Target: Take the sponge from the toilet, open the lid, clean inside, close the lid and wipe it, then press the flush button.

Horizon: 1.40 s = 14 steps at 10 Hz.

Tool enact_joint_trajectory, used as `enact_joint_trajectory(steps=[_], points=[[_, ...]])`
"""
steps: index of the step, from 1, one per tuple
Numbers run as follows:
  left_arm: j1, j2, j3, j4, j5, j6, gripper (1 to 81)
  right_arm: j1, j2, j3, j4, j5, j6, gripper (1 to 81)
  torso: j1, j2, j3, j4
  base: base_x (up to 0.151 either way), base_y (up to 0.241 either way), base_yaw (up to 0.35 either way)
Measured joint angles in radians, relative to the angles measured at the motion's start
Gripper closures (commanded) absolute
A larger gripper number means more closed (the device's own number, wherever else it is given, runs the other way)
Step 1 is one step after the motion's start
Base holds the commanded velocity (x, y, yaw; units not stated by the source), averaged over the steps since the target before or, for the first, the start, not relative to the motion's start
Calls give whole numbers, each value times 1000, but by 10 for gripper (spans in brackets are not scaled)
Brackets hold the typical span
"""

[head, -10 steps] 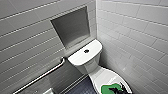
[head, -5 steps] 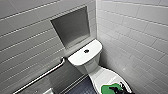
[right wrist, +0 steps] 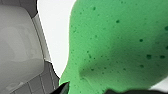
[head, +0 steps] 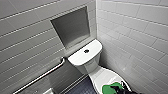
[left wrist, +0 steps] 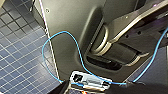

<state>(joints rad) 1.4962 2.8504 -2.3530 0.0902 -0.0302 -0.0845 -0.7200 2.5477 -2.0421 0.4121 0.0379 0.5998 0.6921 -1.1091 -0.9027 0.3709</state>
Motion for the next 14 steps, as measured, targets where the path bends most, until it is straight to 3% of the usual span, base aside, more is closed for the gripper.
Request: enact_joint_trajectory(steps=[7, 12, 14], points=[[1, -1, 0, 0, 1, 0, 10, -16, 48, -123, 1, 44, 0, 10, 0, 0, 0, 0, 0, 0, 0], [11, -3, 0, 0, 1, -3, 10, -14, 88, -184, -92, 48, 4, 10, 0, 0, -1, 0, 0, 0, 0], [11, -3, 0, 0, 0, -3, 10, -1, 75, -166, -104, 53, 11, 10, 0, -1, -31, 0, 0, 0, 0]])
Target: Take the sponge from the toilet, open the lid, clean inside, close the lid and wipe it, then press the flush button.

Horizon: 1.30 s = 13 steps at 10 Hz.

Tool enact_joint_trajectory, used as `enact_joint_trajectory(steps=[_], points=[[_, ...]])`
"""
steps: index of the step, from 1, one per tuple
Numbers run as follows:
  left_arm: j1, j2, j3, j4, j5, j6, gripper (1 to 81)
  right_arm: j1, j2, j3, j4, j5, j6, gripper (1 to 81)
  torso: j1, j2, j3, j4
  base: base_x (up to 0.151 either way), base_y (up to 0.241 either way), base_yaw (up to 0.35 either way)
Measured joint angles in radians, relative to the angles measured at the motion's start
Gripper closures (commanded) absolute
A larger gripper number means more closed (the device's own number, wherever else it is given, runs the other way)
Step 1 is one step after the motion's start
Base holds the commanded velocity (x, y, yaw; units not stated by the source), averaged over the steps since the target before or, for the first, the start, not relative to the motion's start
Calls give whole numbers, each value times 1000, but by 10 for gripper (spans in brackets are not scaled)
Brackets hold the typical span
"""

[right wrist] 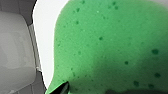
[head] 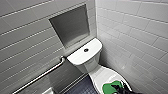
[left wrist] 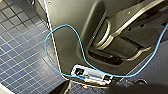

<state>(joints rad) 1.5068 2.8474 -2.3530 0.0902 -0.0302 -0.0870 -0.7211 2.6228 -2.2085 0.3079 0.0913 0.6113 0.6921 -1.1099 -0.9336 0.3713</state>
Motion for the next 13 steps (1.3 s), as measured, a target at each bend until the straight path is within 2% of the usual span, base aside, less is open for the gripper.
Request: enact_joint_trajectory(steps=[2, 5, 8, 10, 11, 13], points=[[-2, 0, 0, 0, 0, 0, 10, 6, -12, 16, -3, 5, 7, 10, -1, 0, -21, 0, 0, 0, 0], [-2, 0, 0, 0, -1, -1, 10, 4, 7, -12, -11, 20, 4, 10, -3, -2, -22, -1, 0, 0, 0], [-1, 0, 0, 0, 0, -1, 10, -8, -7, 34, -105, 76, -1, 10, -4, -2, -22, -1, 0, 0, 0], [-1, -1, 0, 0, 0, -5, 10, -20, -6, 57, -236, 126, -18, 10, -3, -2, -23, -1, 0, 0, 0], [-2, -3, 0, 0, 0, -5, 10, -26, 11, 57, -270, 149, -23, 10, -3, -2, -24, -1, 0, 0, 0], [-2, -9, 0, 0, 0, -6, 10, -48, 83, 37, -292, 146, -23, 10, -2, -1, -25, 0, 0, 0, 0]])
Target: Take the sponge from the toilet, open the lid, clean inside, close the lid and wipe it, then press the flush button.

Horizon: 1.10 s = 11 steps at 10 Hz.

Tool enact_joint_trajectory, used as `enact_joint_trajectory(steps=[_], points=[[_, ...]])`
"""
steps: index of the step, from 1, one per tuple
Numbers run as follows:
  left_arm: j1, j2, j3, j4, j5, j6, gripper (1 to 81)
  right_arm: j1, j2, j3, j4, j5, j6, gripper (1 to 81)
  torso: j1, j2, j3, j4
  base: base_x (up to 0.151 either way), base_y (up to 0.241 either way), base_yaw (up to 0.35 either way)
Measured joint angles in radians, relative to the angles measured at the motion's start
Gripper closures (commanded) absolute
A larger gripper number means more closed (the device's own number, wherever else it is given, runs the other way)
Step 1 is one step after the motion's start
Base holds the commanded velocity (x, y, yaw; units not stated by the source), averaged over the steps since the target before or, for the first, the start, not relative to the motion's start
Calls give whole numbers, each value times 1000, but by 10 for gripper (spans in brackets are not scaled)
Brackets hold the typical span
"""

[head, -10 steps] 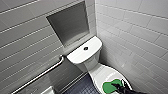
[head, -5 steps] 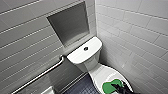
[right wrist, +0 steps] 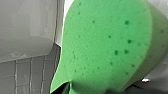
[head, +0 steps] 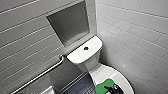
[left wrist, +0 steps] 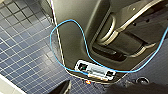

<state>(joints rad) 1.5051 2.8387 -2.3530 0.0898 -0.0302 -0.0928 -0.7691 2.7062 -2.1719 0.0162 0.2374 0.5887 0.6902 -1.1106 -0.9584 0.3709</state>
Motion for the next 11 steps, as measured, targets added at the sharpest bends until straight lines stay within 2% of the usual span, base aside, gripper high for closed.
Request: enact_joint_trajectory(steps=[5, 9, 10, 11], points=[[0, -5, 3, -4, 0, -8, 10, -7, 110, -209, -56, 138, 8, 10, 0, 0, 0, 0, 0, 0, 0], [0, -5, 5, -4, 0, -9, 10, -16, 124, -232, -66, 164, 7, 10, 0, 0, 0, 0, 0, 0, 0], [1, -5, 7, -4, -3, -9, 10, -21, 128, -254, -49, 137, 12, 811, 0, 0, 0, 0, 0, 0, 0], [0, -5, 8, -4, 0, -9, 10, -26, 125, -256, -51, 137, 7, 811, 0, 0, 0, 0, 0, 0, 0]])
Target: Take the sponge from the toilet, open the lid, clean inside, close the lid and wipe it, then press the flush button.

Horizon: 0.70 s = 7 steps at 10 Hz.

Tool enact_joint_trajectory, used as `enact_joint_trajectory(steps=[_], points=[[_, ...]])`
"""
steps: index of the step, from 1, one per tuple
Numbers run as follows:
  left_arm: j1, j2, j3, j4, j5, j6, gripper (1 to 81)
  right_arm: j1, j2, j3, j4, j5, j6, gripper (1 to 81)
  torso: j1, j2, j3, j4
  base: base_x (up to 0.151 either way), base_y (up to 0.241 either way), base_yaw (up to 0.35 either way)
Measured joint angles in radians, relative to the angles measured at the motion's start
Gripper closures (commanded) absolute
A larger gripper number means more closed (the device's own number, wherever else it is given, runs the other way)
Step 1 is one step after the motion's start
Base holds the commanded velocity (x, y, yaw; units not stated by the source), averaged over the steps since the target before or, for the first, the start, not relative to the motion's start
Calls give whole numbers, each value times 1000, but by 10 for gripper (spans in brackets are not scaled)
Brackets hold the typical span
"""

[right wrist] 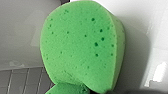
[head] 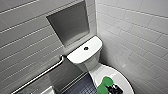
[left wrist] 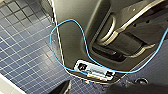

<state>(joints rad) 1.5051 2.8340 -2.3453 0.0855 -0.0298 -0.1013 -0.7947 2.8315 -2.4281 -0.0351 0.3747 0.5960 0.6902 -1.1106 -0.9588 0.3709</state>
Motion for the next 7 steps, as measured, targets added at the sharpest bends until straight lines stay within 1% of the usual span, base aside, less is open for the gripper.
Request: enact_joint_trajectory(steps=[4, 5, 7], points=[[0, 0, 7, 0, 0, 0, 10, 1, -9, 14, 0, -2, 0, 811, 0, 0, 0, 0, 0, 0, 0], [0, 0, 7, 0, 0, 0, 10, 1, -30, 43, -1, -9, 1, 811, 0, 0, 0, 0, 0, 0, 0], [0, 3, 7, 0, -1, 1, 10, 1, -121, 173, -11, -38, 0, 811, 0, 0, 0, 0, 0, 0, 0]])
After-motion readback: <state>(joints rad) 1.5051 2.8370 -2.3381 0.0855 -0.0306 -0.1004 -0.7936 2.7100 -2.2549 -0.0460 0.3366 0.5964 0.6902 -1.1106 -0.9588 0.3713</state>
